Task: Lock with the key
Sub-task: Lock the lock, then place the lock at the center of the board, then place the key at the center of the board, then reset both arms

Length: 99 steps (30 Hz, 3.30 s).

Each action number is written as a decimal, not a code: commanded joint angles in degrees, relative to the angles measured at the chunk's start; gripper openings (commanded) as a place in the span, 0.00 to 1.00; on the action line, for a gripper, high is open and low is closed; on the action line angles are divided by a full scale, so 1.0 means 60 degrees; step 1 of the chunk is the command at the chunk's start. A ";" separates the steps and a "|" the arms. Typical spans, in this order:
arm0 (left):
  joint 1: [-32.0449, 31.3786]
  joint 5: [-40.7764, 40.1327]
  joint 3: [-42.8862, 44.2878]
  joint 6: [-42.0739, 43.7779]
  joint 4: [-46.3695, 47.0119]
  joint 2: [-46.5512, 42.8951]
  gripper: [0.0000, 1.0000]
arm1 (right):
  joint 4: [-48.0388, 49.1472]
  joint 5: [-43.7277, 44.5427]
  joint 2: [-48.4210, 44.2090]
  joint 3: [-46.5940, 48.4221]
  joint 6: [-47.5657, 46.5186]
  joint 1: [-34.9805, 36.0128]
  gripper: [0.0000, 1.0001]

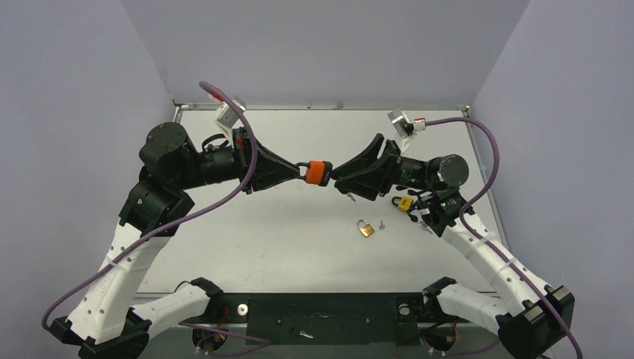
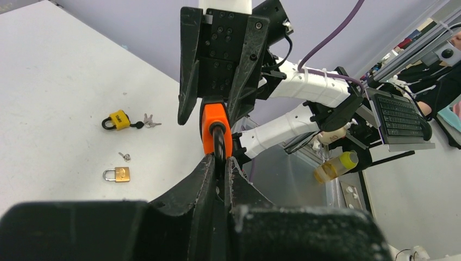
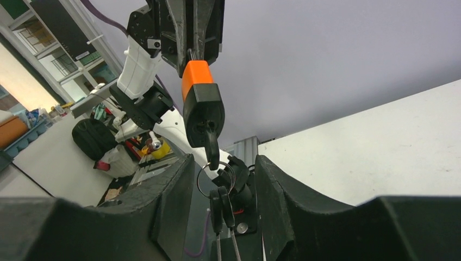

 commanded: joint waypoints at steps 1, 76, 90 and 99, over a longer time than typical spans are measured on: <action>0.0114 0.0319 0.0197 -0.0296 0.1193 -0.0227 0.00 | 0.0143 -0.0006 -0.0005 0.0477 -0.0394 0.0234 0.39; 0.1239 -0.6462 -0.1974 -0.1092 0.2106 0.7009 0.39 | -0.9273 1.0771 0.7770 0.4634 -0.2782 0.0647 0.78; -0.0779 -0.9487 0.0094 0.1124 -0.2010 0.3557 0.49 | -0.9347 1.1845 0.2784 0.2627 -0.2567 0.0646 0.86; -0.0815 -0.9917 0.0128 0.1713 -0.2460 0.2593 0.50 | -0.9207 1.2459 0.0127 0.1736 -0.2628 0.0644 0.90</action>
